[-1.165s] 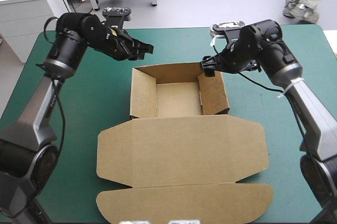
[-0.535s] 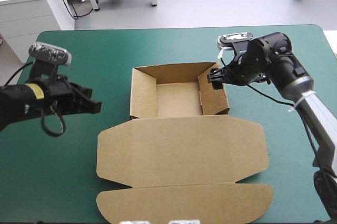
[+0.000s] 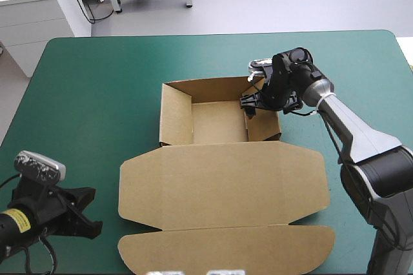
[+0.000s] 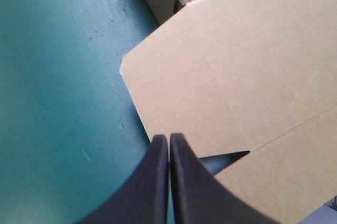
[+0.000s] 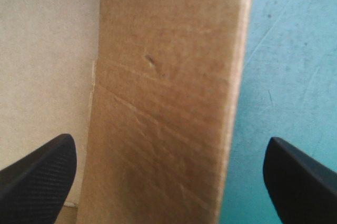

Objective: Fold the box

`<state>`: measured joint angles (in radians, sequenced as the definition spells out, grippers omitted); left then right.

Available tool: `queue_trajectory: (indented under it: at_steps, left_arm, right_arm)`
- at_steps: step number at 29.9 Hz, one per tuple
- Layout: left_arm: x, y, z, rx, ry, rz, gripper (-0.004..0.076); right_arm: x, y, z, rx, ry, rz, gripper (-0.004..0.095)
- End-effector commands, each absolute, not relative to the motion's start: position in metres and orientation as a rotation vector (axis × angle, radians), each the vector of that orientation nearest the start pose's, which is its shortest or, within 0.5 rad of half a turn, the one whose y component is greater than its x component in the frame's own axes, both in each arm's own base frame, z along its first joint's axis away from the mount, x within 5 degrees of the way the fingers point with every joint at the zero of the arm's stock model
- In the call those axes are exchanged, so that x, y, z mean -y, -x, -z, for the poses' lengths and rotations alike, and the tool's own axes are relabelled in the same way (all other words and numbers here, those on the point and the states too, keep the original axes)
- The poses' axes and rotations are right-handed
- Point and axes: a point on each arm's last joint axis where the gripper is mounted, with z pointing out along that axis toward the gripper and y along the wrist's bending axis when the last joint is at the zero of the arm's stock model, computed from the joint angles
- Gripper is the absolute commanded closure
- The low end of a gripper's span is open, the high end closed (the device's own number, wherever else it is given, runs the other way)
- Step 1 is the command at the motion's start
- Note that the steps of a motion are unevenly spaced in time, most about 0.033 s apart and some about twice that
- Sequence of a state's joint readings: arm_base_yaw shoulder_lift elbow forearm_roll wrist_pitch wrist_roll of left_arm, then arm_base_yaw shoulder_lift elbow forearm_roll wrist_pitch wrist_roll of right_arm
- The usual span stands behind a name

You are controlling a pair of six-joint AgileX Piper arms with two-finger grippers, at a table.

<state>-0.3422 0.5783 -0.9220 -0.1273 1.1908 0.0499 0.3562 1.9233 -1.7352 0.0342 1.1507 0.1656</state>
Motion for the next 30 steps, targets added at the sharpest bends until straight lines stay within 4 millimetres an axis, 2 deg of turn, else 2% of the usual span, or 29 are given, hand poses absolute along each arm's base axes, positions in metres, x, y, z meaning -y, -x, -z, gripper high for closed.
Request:
queue_trajectory:
  at_steps: [1,6,8,10,11,16,18,22,26,30]
  left_arm:
    - [0.031,-0.052,-0.367,-2.185,-0.438,0.343,0.0732]
    - [0.027,-0.041,-0.351,-2.168,-0.434,0.344,0.0732]
    - [0.026,-0.037,-0.348,-2.153,-0.431,0.346,0.0732]
    - [0.025,-0.034,-0.346,-2.145,-0.43,0.347,0.0732]
    - [0.025,-0.034,-0.346,-2.142,-0.429,0.347,0.0732]
    - [0.025,-0.034,-0.346,-2.141,-0.429,0.347,0.0732]
    - [0.025,-0.034,-0.346,-2.141,-0.429,0.347,0.0732]
    - [0.025,-0.034,-0.346,-2.141,-0.429,0.347,0.0732]
    - [0.025,-0.034,-0.346,-2.141,-0.429,0.347,0.0732]
    - [0.024,-0.034,-0.346,-2.144,-0.43,0.344,0.0732]
  right_arm:
    - [-0.145,-0.384,-0.312,-2.75,0.257,-0.212,0.003]
    - [-0.144,-0.383,-0.302,-2.823,0.296,-0.172,0.0036]
    - [-0.144,-0.384,-0.297,-2.859,0.301,-0.158,0.0093]
    - [-0.144,-0.384,-0.293,-2.879,0.303,-0.152,0.0221]
    - [-0.144,-0.384,-0.293,-2.88,0.303,-0.154,0.0316]
    - [-0.145,-0.385,-0.301,-2.853,0.298,-0.163,0.0935]
    - [-0.145,-0.387,-0.307,-2.834,0.292,-0.173,0.0902]
    - [-0.146,-0.388,-0.315,-2.805,0.289,-0.189,0.0925]
    - [-0.144,-0.389,-0.316,-2.797,0.306,-0.156,0.0927]
    - [-0.111,-0.395,-0.333,-2.746,0.233,-0.086,0.0927]
